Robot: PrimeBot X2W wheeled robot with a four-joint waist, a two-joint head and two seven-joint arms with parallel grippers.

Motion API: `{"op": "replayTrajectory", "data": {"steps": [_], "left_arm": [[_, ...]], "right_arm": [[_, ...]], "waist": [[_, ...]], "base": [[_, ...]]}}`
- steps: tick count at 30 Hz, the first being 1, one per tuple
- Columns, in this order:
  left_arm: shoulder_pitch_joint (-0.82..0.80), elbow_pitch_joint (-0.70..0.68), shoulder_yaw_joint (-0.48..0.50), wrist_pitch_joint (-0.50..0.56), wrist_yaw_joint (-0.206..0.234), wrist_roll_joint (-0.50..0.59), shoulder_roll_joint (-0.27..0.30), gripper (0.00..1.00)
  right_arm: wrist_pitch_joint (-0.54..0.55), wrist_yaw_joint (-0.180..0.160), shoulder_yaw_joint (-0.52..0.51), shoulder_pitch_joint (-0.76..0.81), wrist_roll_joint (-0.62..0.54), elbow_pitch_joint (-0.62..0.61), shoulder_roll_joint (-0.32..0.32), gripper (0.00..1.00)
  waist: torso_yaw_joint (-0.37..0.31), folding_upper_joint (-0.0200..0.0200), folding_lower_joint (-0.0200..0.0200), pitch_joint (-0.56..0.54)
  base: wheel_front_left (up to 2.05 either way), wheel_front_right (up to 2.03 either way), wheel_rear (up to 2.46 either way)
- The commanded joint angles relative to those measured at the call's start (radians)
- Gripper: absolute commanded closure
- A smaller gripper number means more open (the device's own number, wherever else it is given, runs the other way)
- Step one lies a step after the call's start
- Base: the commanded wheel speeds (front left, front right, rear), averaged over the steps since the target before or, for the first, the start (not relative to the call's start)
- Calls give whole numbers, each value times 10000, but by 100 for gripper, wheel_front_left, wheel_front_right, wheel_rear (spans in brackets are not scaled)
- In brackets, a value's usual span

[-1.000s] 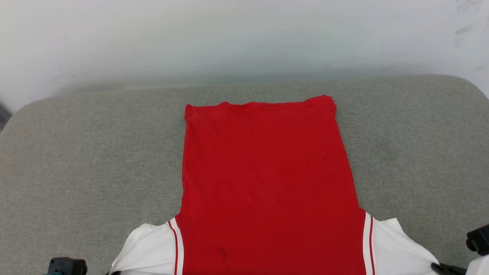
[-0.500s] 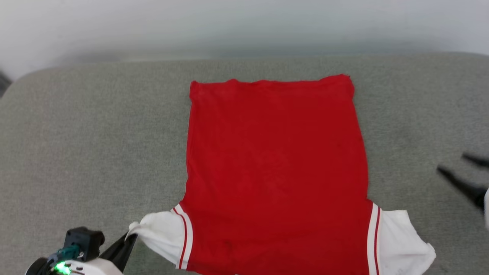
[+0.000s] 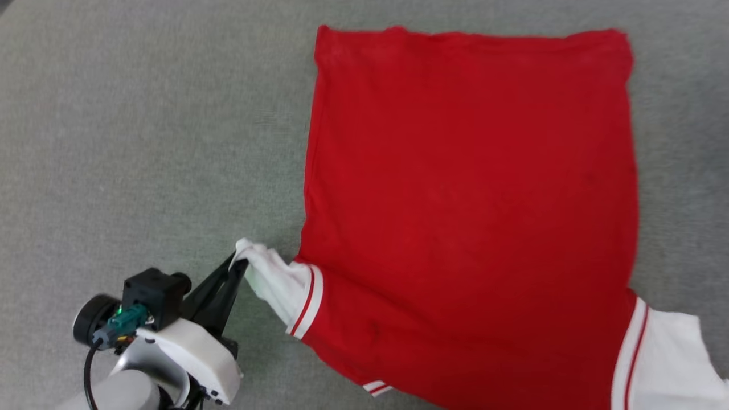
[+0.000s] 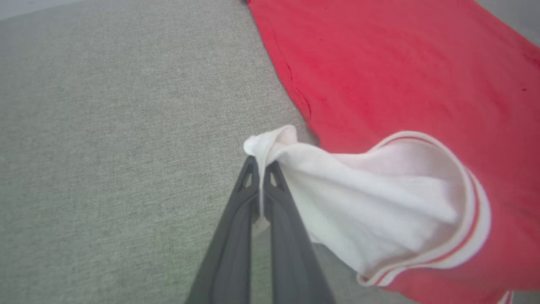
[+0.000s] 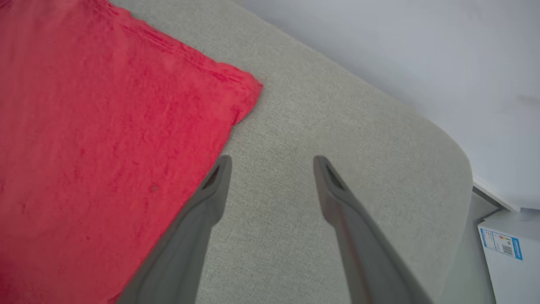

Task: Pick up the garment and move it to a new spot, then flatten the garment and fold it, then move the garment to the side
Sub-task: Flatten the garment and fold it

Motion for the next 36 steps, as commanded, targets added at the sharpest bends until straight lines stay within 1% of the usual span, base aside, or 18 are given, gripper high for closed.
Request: {"op": "replayTrajectory", "data": {"steps": [1, 3, 5, 8, 11, 15, 18, 21, 22, 23, 27, 30, 34, 36], "left_arm": [[-145, -51, 33, -44, 43, 59, -51, 100], [-350, -106, 81, -91, 78, 235, -169, 100], [-526, -170, 110, -121, 67, 391, -272, 100], [-767, -249, 144, -173, 58, 598, -473, 100], [-995, -289, 157, -198, 6, 743, -605, 100], [-1157, -284, 160, -218, -52, 887, -723, 100], [-1226, -176, 137, -207, -116, 893, -804, 100], [-1232, -6, 139, -205, -128, 897, -849, 100], [-1208, 49, 141, -211, -127, 886, -865, 100], [-1178, 110, 128, -201, -144, 868, -879, 100], [-974, 328, 209, -266, -126, 795, -867, 100], [-711, 453, 257, -308, -60, 748, -758, 100], [-302, 540, 303, -347, 81, 607, -593, 100], [-40, 516, 326, -351, 161, 514, -458, 100]], "right_arm": [[129, -4, 46, -197, -76, 58, 167, 0], [1000, -6, 163, -926, -420, 528, 414, 0], [1556, -6, 133, -1448, -759, 1011, 729, 0], [1955, -6, -18, -1970, -1255, 1652, 1180, 0], [1945, -6, -246, -2146, -1609, 2207, 1602, 0], [1825, -6, -280, -1817, -1770, 2649, 2047, 0], [1848, -4, 182, -1077, -1857, 2926, 2095, 0], [1811, -4, 318, -642, -1685, 3063, 2054, 0], [1708, -4, 323, -653, -1697, 3030, 1999, 70], [1568, -4, 297, -730, -1718, 2983, 1941, 100], [832, -6, 22, -1255, -1572, 2768, 1826, 100], [315, -6, 105, -1365, -1359, 2465, 1681, 100], [-259, -6, 638, -763, -830, 1847, 1131, 100], [-454, -6, 965, -388, -571, 1378, 686, 100]], "waist": [[538, 0, -3, 724], [704, 0, -3, 1116], [856, 0, -3, 1478], [1051, 0, -3, 1988], [1189, 0, -3, 2376], [1268, 0, -3, 2711], [1299, 0, -3, 2805], [1294, 0, -3, 2800], [1271, 0, -3, 2760], [1248, 0, -3, 2686], [1078, 0, -3, 2117], [871, 0, -3, 1507], [545, 0, -3, 612], [345, 0, -3, 247]], "base": [[0, 0, 0], [0, 0, 0], [0, 0, 0], [0, 0, 0], [0, 0, 0], [0, 0, 0], [0, 0, 0], [0, 0, 0], [0, 0, 0], [0, 0, 0], [0, 0, 0], [0, 0, 0], [0, 0, 0], [0, 0, 0]]}}
